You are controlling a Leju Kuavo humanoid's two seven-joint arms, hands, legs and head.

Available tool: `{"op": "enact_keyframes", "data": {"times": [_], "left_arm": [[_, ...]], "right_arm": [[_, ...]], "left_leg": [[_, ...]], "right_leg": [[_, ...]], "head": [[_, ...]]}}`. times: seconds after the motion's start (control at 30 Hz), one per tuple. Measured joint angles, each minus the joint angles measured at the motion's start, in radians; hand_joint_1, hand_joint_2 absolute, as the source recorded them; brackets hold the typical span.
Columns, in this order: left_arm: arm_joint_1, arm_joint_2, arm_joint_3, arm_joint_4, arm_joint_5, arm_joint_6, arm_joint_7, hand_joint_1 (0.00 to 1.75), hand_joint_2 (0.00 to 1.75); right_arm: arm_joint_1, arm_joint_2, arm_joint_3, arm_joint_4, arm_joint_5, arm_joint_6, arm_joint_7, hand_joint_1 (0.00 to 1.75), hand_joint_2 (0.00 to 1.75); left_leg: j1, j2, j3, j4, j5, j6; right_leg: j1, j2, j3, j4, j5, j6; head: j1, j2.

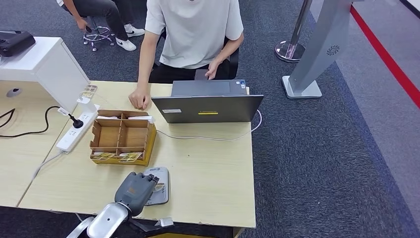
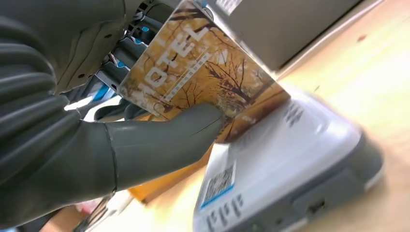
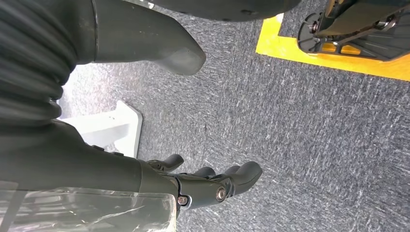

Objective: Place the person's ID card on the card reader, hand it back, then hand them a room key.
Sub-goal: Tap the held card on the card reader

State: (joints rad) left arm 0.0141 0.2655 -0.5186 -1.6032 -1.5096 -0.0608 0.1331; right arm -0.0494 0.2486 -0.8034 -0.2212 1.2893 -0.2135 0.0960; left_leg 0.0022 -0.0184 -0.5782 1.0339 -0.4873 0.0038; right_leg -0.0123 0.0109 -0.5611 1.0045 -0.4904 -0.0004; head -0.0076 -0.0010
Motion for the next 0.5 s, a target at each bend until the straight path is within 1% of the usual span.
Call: {"op": "enact_keyframes", "data": {"times": [0.13,0.2,0.33,0.5], "left_arm": [[0.001,0.007,0.000,0.001,0.052,-0.017,-0.022,1.75,1.75],[0.000,0.007,0.000,0.002,0.059,0.002,-0.022,1.75,1.75],[-0.004,-0.005,0.002,-0.002,0.056,0.116,-0.022,1.75,1.75],[-0.014,-0.047,0.044,-0.074,0.011,0.303,-0.025,1.75,1.75]], "right_arm": [[0.000,0.001,-0.003,0.000,0.012,0.002,0.001,0.00,1.75],[0.000,0.001,-0.004,0.000,0.017,0.003,0.000,0.00,1.75],[0.000,0.003,-0.007,0.000,0.032,0.004,-0.006,0.00,1.75],[0.000,0.006,-0.010,-0.001,0.068,0.005,-0.022,0.00,1.75]], "left_leg": [[0.000,-0.001,0.001,0.000,0.000,0.000],[0.000,-0.002,0.002,0.000,0.000,0.000],[0.000,-0.002,0.003,0.000,0.001,0.000],[0.000,-0.003,0.002,0.000,0.002,0.001]], "right_leg": [[0.000,-0.002,0.002,0.000,0.000,0.000],[0.000,-0.002,0.003,0.000,0.000,0.000],[0.000,-0.002,0.003,0.000,0.001,0.000],[0.000,-0.002,0.002,0.000,0.001,0.000]], "head": [[0.000,0.000],[0.000,0.000],[0.000,0.000],[0.000,0.000]]}}
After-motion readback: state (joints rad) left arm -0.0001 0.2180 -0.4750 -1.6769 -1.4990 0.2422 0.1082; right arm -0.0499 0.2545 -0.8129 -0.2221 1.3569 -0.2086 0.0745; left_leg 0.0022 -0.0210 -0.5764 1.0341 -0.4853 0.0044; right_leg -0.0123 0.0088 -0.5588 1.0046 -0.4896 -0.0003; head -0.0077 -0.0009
